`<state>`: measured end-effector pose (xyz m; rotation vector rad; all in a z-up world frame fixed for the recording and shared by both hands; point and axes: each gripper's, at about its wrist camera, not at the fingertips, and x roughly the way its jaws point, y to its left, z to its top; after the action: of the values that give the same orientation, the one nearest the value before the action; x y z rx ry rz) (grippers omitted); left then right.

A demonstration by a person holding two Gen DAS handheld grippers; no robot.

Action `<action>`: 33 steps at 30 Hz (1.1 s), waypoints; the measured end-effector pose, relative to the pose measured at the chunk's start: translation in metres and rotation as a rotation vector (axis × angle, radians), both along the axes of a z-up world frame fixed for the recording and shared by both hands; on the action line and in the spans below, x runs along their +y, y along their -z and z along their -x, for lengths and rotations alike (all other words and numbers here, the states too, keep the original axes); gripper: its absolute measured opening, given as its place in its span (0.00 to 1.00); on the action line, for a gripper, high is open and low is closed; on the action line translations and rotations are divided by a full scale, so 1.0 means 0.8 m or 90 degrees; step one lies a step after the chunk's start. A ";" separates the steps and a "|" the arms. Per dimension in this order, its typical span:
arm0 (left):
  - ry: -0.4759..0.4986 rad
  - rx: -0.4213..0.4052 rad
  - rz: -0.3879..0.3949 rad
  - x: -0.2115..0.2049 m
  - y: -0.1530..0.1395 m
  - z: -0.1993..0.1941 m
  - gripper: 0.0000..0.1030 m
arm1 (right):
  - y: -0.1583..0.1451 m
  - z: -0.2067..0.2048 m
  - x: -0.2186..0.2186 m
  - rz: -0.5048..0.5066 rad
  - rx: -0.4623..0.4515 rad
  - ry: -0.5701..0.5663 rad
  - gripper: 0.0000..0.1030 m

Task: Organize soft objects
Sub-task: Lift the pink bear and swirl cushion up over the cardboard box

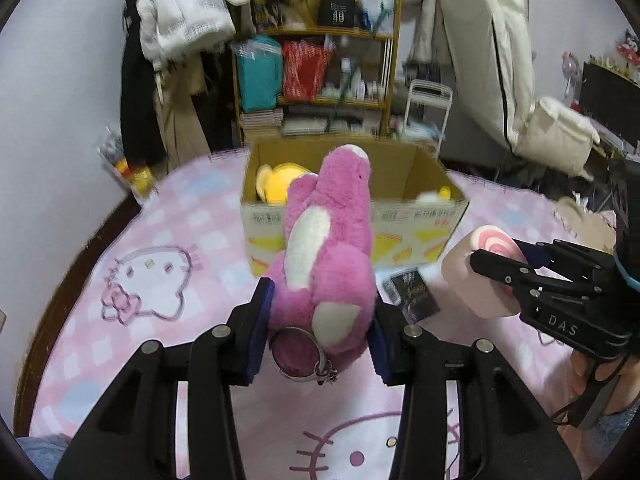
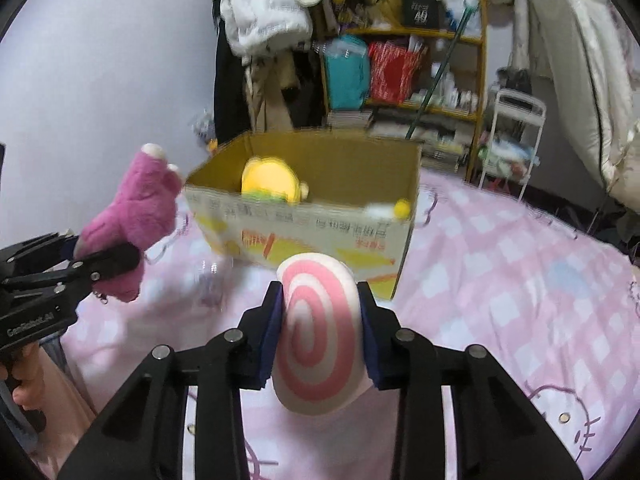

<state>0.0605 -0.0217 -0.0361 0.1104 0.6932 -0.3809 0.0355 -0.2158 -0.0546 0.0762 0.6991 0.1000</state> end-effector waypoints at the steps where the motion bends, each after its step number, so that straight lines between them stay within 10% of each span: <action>1: -0.002 -0.019 0.004 0.001 -0.007 0.005 0.41 | -0.007 0.003 -0.002 0.001 -0.019 0.003 0.36; 33: -0.008 -0.215 0.020 -0.029 -0.156 -0.072 0.41 | -0.156 -0.064 -0.024 0.009 -0.251 0.010 0.35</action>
<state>0.1177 -0.0447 0.0889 0.1367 0.3546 -0.3508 0.0865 -0.2352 0.0699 0.0462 0.3062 0.0909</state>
